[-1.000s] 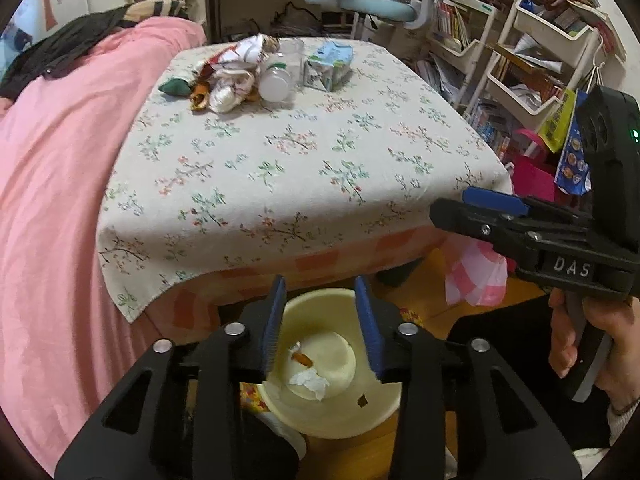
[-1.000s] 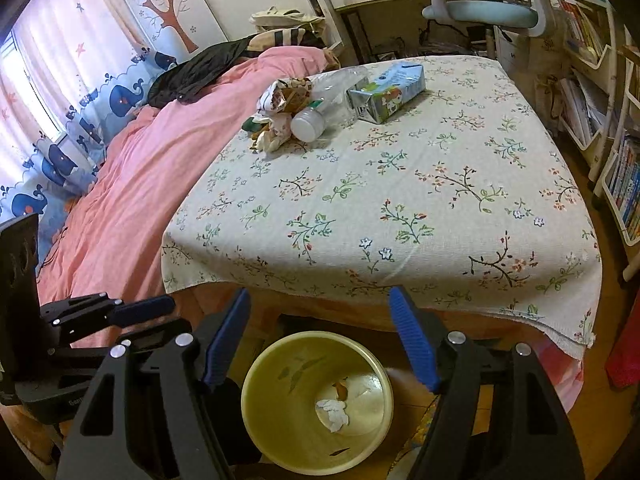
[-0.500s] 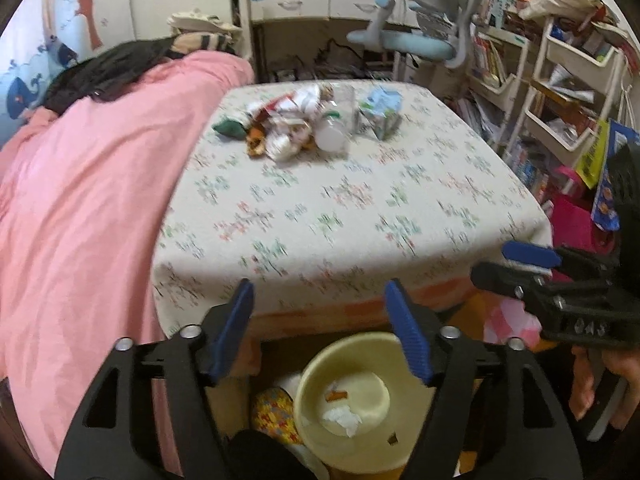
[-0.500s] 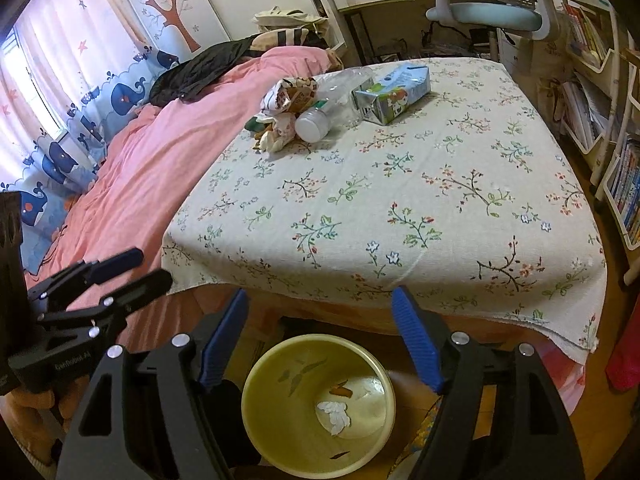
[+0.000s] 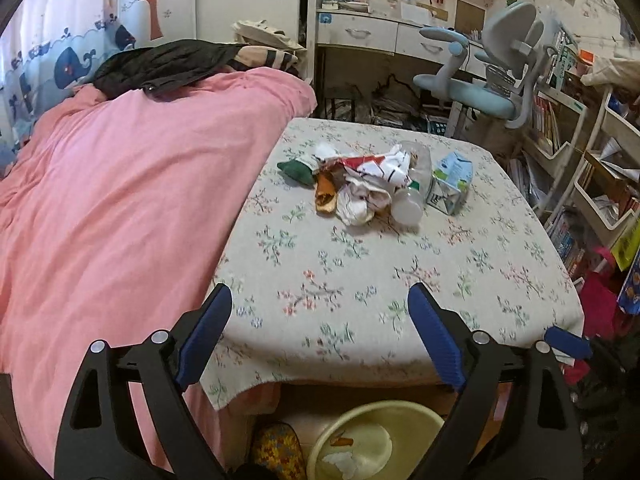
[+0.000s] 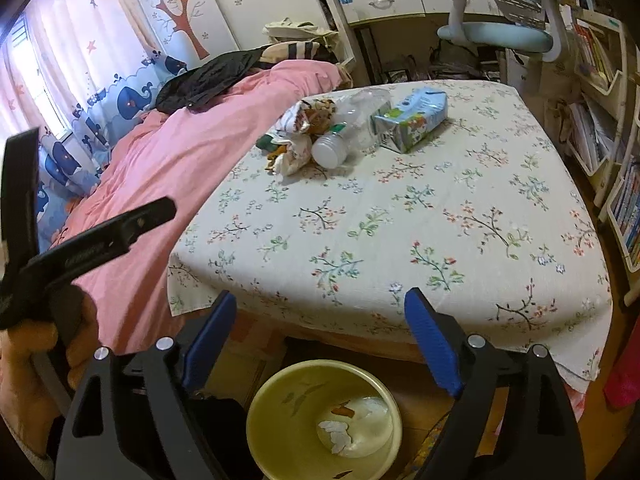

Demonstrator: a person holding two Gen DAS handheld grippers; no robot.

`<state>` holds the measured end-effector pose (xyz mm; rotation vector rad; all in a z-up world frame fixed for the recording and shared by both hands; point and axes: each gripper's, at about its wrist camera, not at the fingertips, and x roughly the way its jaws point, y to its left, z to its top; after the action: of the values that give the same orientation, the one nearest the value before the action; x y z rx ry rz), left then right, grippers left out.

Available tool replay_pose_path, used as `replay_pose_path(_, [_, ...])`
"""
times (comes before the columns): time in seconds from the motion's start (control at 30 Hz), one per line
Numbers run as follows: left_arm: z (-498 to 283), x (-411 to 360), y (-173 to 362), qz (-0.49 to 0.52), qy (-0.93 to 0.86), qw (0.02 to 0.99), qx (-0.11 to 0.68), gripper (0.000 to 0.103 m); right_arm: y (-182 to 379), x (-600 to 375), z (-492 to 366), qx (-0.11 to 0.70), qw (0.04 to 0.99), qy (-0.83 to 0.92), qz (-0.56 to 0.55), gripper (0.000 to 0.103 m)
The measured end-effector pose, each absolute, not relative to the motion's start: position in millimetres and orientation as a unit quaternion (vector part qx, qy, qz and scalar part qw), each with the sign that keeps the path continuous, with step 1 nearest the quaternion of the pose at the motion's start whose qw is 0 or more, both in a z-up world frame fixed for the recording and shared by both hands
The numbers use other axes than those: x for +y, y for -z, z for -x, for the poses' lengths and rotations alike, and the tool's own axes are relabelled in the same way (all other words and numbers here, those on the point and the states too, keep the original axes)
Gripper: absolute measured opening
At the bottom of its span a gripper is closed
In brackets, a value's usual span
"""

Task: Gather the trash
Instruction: 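Move both tools back over the trash pile on the table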

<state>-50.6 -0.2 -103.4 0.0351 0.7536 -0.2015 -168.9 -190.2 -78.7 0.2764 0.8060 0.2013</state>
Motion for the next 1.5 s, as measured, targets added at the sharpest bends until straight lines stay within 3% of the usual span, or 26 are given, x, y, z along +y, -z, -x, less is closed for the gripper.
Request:
replay_pose_path(0.77, [-39.8, -8.0, 121.2, 0.0, 0.063, 0.918, 0.392, 0.086, 60.0, -218.4, 94.2, 0.38, 0.912, -0.084, -0.131, 0.083])
replay_pose_path(1.5, [-130.0, -14.1, 153.2, 0.023, 0.048, 0.903, 0.425, 0.086, 88.9, -291.0, 10.8, 0.379, 0.884, -0.025, -0.273, 0.083])
